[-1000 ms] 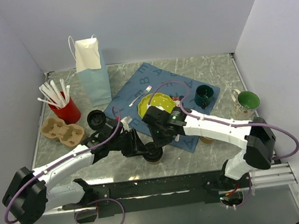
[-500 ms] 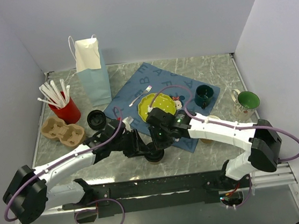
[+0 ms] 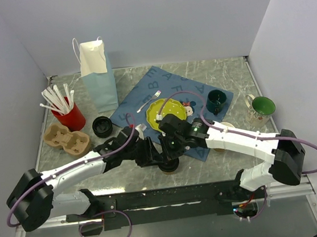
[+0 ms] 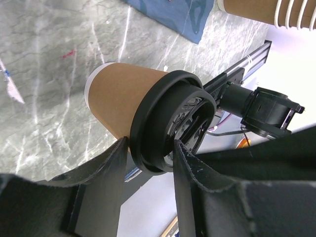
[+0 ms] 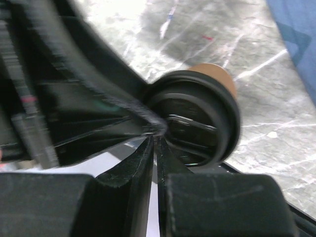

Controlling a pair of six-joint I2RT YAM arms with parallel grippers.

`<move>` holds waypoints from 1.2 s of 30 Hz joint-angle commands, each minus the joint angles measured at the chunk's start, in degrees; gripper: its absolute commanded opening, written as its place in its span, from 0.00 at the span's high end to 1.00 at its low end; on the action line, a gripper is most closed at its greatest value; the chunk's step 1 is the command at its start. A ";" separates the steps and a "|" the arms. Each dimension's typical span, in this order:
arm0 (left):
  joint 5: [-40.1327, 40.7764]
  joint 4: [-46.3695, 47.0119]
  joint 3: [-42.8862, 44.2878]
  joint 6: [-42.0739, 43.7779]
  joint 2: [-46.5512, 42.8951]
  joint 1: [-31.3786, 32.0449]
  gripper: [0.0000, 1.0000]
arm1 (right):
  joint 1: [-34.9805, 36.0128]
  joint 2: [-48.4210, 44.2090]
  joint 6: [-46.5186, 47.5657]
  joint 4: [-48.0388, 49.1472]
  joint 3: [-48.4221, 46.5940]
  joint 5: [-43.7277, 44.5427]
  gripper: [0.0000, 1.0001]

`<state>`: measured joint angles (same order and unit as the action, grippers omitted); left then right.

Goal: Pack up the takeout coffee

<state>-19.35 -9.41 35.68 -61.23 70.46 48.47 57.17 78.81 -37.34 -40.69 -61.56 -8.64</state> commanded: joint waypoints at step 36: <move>10.39 -16.17 -0.44 2.96 9.52 2.86 0.58 | -0.65 -9.02 -3.53 6.58 20.34 -0.06 0.88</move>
<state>-17.96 -11.46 39.46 -61.01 74.61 50.57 56.45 67.94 -40.40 -30.06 -46.33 -10.63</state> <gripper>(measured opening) 0.432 0.119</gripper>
